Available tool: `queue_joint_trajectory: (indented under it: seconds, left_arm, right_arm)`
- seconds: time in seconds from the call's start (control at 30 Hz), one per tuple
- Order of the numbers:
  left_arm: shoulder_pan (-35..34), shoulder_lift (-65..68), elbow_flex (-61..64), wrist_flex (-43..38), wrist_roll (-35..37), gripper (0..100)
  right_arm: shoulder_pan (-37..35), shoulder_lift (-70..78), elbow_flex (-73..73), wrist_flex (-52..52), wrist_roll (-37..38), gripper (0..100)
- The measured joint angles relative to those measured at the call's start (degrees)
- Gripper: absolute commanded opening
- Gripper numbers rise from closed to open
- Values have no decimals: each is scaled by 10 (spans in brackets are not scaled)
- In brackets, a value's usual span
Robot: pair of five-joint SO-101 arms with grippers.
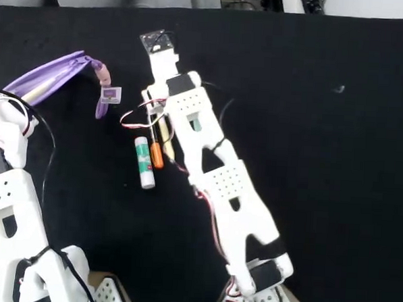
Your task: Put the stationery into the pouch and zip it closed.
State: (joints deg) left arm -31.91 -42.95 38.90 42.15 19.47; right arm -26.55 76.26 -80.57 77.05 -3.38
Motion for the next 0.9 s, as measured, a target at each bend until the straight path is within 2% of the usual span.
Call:
queue_joint_trajectory:
  seconds: [0.2, 0.4, 0.67, 0.9]
  left_arm:
    - [0, 0, 0, 0, 0, 29]
    - [0, 0, 0, 0, 0, 29]
    - [39, 0, 0, 0, 0, 29]
    - [44, 0, 0, 0, 0, 29]
  right_arm:
    - [4, 6, -106, 70, 0, 11]
    - [9, -18, -120, 98, 0, 11]
    - [30, -148, -121, 171, 0, 11]
    - [31, -272, -122, 223, 0, 11]
